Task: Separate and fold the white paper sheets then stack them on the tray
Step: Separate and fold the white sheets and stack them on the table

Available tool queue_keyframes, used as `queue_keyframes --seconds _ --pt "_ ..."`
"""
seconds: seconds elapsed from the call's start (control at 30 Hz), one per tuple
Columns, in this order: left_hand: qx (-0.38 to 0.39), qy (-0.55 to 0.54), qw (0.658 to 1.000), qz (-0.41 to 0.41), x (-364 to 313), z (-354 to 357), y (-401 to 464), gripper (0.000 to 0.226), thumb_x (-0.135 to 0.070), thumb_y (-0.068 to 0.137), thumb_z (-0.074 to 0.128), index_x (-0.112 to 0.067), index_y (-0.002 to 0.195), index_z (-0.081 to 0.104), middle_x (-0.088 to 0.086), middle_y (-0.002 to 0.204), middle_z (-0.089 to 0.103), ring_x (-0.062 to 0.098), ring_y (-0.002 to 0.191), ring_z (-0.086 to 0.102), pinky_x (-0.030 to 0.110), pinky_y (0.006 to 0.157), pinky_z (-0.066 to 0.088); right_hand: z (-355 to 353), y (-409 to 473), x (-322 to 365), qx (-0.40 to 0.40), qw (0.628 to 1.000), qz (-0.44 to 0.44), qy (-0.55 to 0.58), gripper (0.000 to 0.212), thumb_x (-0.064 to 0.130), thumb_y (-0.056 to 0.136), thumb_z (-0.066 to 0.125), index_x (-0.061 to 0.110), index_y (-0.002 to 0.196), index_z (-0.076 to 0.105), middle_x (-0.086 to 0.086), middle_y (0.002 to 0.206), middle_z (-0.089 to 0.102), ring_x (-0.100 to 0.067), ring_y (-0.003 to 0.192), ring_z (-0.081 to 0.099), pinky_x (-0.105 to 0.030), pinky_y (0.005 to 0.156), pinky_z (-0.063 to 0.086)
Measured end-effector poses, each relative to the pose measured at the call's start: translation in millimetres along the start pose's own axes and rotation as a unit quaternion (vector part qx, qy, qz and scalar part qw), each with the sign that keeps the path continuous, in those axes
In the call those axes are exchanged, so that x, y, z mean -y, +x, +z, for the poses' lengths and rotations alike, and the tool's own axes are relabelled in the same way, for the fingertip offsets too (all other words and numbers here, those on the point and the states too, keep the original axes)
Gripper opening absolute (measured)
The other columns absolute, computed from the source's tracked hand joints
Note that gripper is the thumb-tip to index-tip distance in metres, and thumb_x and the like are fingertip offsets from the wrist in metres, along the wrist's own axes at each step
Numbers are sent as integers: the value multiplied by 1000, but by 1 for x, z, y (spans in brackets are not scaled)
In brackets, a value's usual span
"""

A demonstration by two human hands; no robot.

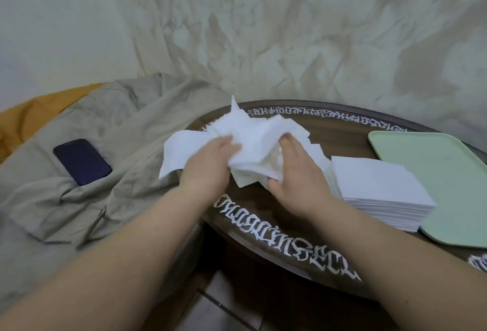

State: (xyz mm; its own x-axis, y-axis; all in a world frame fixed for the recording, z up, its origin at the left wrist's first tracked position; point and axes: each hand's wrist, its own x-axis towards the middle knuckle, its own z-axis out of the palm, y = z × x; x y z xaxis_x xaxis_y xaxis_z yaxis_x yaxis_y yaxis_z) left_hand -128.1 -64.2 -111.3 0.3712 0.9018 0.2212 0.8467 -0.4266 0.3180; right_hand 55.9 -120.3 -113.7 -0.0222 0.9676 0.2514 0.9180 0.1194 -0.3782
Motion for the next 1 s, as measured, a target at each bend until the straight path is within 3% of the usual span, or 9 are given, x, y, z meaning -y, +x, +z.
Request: queue_keyframes --seconds 0.1,0.17,0.33,0.5,0.67,0.73,0.8,0.9,1.0 --pt "208 116 971 13 -1 32 -19 57 -26 101 39 -29 155 20 -3 165 11 22 152 5 48 120 15 4 -16 -4 148 985 -37 -80 93 48 85 58 18 154 5 1 163 2 -20 149 1 -41 120 6" --pt "236 120 964 -12 2 33 -24 62 -37 101 39 -27 156 14 -4 165 4 22 152 -1 51 121 11 11 -23 -1 185 978 -45 -89 93 57 84 55 20 154 6 2 163 1 -19 150 -2 -44 120 3" --pt "103 49 993 -31 27 15 -15 60 -24 97 47 -22 154 26 3 164 16 24 152 4 40 122 11 19 -4 23 76 991 -95 -51 74 49 90 54 18 150 24 -2 159 18 -20 147 11 -37 119 10" --pt "-26 0 989 -146 64 11 -5 56 -31 98 51 -17 150 35 11 160 23 27 149 15 38 120 16 34 32 49 14 994 -97 -44 60 36 92 55 15 145 35 -8 157 23 -28 148 9 -45 120 9" --pt "0 -71 963 -261 96 25 12 68 -46 96 52 -21 154 26 13 160 20 29 145 26 37 115 22 52 55 36 45 989 -6 -140 61 43 95 47 22 147 23 -3 161 6 -27 149 -7 -54 117 -1" --pt "14 -118 952 -281 101 32 21 73 -48 93 57 -24 154 24 12 161 18 29 141 35 36 112 29 57 56 29 66 987 12 -144 60 42 95 46 22 147 23 -3 161 4 -27 149 -6 -55 116 -1" --pt "17 -108 955 -276 103 40 32 72 -45 91 60 -25 153 29 14 157 27 32 137 39 37 107 35 62 56 25 82 986 21 -141 59 42 95 46 22 147 23 -2 161 3 -27 149 -6 -56 117 -1" --pt "-12 -42 962 -269 105 46 44 52 -34 91 60 -20 140 51 15 141 49 34 125 49 38 100 43 66 59 22 87 986 21 -139 58 41 95 45 21 146 25 -3 162 3 -27 149 -4 -54 117 1" --pt "-50 4 958 -281 109 44 47 28 -19 93 53 -14 116 68 11 130 56 34 118 51 38 93 45 69 61 20 85 987 15 -138 58 40 95 45 20 146 27 -5 162 5 -27 149 -1 -52 118 2"
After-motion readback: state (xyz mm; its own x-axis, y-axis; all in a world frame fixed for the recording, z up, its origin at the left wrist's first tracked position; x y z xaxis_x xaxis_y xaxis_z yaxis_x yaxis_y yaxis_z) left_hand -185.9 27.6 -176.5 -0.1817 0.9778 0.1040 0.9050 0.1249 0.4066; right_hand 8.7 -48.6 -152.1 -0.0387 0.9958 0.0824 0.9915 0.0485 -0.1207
